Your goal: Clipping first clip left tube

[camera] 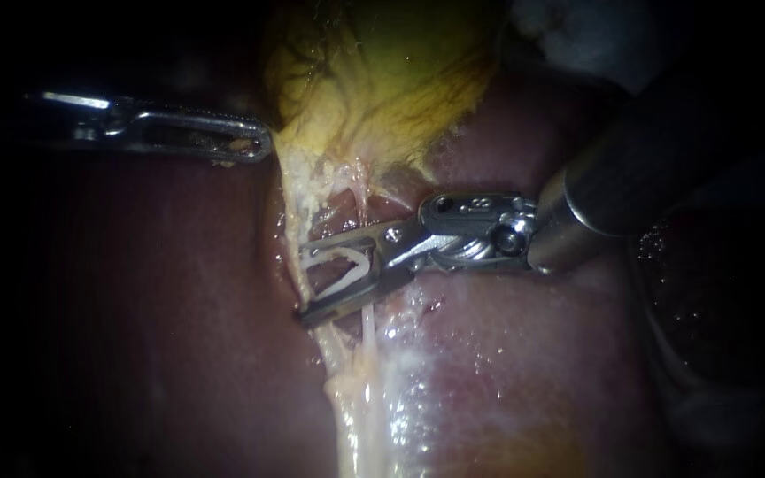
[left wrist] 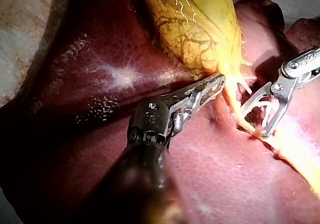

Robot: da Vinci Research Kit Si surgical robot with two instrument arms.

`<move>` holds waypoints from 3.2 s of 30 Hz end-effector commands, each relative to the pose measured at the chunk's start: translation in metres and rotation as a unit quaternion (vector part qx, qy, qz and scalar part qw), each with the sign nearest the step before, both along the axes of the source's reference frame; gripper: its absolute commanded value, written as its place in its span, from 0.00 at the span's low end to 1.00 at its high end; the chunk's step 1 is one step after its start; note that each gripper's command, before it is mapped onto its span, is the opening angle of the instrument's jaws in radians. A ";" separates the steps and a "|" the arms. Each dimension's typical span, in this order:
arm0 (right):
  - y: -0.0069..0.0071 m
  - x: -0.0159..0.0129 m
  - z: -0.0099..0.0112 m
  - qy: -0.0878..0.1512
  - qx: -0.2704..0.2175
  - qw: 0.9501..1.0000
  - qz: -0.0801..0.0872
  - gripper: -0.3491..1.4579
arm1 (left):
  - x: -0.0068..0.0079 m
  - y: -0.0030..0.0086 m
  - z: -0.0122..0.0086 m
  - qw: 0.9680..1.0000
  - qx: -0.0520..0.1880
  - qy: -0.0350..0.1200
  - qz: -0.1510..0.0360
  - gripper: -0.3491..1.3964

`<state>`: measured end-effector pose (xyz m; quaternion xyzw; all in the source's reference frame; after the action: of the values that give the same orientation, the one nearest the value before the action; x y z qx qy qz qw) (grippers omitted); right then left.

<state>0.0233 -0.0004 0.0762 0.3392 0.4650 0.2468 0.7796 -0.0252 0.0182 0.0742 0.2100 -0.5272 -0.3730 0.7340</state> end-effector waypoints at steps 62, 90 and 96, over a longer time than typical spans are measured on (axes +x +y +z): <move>-0.0047 -0.0010 0.0005 0.224 0.209 0.951 -0.031 0.48 | 0.0004 0.0001 -0.0003 1.000 0.001 -0.001 0.001 0.00; -0.0051 -0.0008 -0.0011 0.209 0.206 0.955 -0.042 0.00 | 0.0004 0.0001 -0.0003 1.000 0.001 -0.001 0.001 0.00; -0.0051 -0.0008 -0.0010 0.209 0.206 0.955 -0.042 0.00 | 0.0004 0.0001 -0.0003 1.000 0.001 -0.001 0.001 0.00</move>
<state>0.0225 -0.0055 0.0751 0.5557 0.5422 0.2284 0.5874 -0.0248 0.0183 0.0740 0.2116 -0.5273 -0.3724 0.7338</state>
